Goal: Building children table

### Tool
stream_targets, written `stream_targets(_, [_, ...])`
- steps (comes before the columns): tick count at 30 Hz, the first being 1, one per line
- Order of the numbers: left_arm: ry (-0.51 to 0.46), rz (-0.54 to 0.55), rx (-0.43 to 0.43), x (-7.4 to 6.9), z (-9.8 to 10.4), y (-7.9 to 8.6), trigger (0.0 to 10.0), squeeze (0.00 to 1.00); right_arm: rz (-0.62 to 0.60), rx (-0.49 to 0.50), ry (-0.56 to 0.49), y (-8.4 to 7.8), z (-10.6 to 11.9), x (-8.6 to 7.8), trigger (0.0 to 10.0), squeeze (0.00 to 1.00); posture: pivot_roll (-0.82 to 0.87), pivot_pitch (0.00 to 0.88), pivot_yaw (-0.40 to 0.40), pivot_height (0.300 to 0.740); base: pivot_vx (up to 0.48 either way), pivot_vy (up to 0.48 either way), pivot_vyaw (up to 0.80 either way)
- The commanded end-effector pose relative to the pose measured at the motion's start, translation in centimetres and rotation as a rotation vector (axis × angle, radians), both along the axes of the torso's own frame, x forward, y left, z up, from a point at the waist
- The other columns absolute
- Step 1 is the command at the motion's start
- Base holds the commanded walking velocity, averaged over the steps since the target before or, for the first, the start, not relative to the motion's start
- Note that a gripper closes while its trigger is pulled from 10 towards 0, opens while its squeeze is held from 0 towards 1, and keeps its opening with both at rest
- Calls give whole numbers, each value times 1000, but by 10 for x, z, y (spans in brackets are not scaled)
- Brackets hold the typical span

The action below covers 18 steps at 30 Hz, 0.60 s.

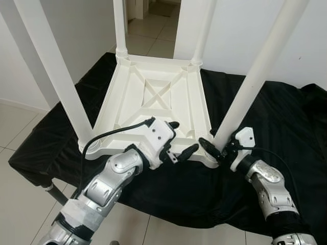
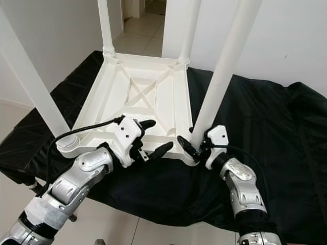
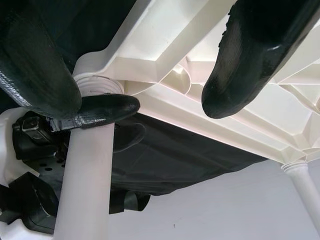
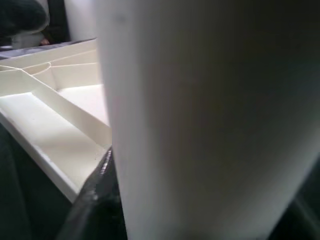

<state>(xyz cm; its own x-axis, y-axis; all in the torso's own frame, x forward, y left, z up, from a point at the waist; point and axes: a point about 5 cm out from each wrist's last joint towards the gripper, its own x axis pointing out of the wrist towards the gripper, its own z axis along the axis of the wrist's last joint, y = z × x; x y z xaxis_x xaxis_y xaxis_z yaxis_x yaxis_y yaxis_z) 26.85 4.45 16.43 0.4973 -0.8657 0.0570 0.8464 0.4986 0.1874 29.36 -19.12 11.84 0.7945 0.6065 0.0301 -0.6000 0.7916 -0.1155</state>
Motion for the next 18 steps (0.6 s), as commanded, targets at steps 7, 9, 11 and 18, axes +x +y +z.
stream_targets(7, [-5,-133,57,-7,-6,-5,10000,0,-16,11,14,-6,-7,-4,4471,0,-29,0,-59,740,0,0,0])
stream_targets(9, [-2,-136,57,-8,-7,-6,10000,0,-66,46,14,-7,-8,-6,10000,0,-34,0,-58,740,0,0,0])
stream_targets(11, [0,-134,58,-8,-7,-6,10000,0,-103,66,14,-6,-7,-7,10000,0,-37,0,-57,740,0,0,0])
stream_targets(18, [10,-128,59,-6,-8,-6,10000,0,-199,24,34,2,-11,-12,10000,0,-42,0,-55,740,0,0,0])
